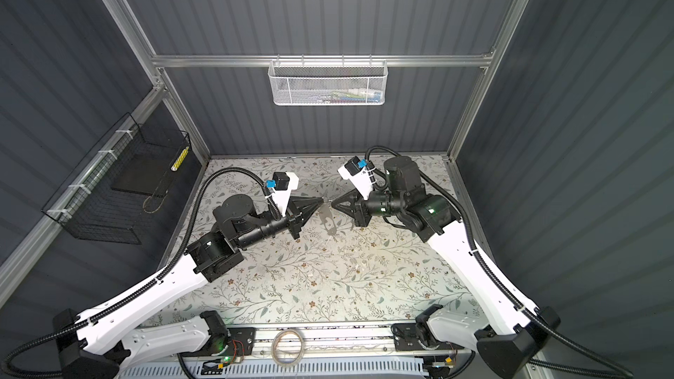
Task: Attach keys to a key ring
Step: Insert the key into the keyring.
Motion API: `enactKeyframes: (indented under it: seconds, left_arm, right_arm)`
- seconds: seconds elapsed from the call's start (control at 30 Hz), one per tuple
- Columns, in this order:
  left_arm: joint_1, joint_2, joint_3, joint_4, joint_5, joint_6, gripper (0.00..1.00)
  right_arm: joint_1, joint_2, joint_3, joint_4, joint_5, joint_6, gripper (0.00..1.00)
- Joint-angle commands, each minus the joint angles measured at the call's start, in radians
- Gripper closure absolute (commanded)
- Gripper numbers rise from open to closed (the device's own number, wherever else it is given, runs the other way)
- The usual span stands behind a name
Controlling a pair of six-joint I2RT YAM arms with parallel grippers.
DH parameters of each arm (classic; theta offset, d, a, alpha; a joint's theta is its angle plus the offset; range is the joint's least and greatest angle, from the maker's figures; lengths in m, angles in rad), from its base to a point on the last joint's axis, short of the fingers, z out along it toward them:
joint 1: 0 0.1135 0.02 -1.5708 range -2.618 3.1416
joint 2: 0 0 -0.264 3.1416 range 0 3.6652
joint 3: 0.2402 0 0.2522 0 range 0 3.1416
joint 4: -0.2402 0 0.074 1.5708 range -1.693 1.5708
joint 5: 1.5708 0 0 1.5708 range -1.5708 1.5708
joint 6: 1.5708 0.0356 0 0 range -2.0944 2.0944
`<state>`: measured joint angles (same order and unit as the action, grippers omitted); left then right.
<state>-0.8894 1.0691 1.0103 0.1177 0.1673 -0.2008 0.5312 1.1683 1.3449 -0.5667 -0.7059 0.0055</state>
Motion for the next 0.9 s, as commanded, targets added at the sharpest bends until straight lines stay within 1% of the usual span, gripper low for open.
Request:
enactKeyframes:
  seconds: [0.0, 0.33, 0.87]
  left_arm:
    - [-0.013, -0.015, -0.008, 0.045, 0.021, 0.016, 1.0]
    - [-0.031, -0.012, -0.016, 0.067, -0.004, 0.034, 1.0]
    - [-0.035, -0.021, -0.009, 0.079, 0.013, 0.033, 1.0]
  right_arm:
    - [0.004, -0.039, 0.035, -0.005, 0.016, 0.035, 1.0]
    - [0.01, -0.042, 0.067, -0.008, 0.002, 0.057, 1.0]
    - [0.011, -0.04, 0.053, -0.022, 0.034, 0.047, 1.0]
